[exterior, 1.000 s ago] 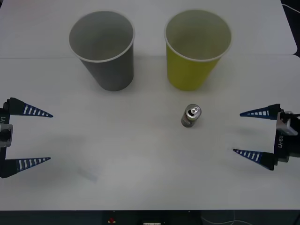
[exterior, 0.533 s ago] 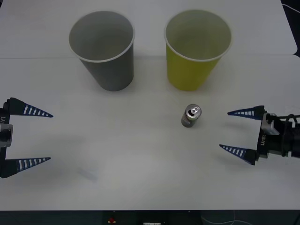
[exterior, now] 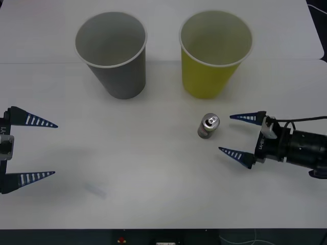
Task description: Put the can into the green bin and the plastic bottle into the gray bin
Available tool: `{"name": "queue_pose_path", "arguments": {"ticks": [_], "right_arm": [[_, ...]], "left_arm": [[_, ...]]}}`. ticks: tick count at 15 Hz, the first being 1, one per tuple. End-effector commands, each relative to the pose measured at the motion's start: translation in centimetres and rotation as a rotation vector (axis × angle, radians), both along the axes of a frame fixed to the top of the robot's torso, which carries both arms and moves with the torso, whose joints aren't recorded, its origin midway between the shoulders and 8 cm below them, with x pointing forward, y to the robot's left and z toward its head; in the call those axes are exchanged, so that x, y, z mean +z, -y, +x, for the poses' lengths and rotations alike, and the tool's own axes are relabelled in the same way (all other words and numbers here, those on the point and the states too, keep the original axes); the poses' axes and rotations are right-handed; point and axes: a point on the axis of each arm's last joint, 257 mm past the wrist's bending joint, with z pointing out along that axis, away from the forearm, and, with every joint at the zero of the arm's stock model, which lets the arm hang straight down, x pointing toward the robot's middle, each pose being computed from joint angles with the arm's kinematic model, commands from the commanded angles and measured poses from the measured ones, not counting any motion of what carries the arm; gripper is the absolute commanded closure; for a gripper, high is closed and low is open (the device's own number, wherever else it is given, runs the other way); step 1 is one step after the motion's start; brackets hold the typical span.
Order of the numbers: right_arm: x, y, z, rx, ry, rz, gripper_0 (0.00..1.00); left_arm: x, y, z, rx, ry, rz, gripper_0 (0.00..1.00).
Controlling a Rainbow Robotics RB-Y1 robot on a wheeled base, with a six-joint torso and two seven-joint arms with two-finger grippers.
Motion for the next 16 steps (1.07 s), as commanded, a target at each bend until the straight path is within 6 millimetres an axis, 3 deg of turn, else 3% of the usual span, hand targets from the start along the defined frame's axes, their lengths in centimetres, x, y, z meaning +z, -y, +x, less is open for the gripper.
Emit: {"name": "queue_pose_path", "arguments": {"ticks": [1,6,11,12,13,16], "right_arm": [[-0.4,-1.7,1.1,-0.013,-0.010,0.043,0.00],[-0.9,-4.9,2.6,-0.024,-0.005,0.076,0.00],[-1.2,-5.6,2.8,-0.025,0.004,0.067,0.03],[-1.2,-5.6,2.8,-0.023,0.007,0.061,0.56],[-1.2,-5.6,2.8,-0.023,0.007,0.061,0.97],[-1.2,-5.7,2.7,-0.019,0.007,0.063,1.00]], "left_arm": [[0.0,0.0,0.0,0.000,0.000,0.000,0.00],[0.0,0.0,0.0,0.000,0.000,0.000,0.00],[0.0,0.0,0.0,0.000,0.000,0.000,0.00],[0.0,0.0,0.0,0.000,0.000,0.000,0.00],[0.0,0.0,0.0,0.000,0.000,0.000,0.00],[0.0,0.0,0.0,0.000,0.000,0.000,0.00]]}}
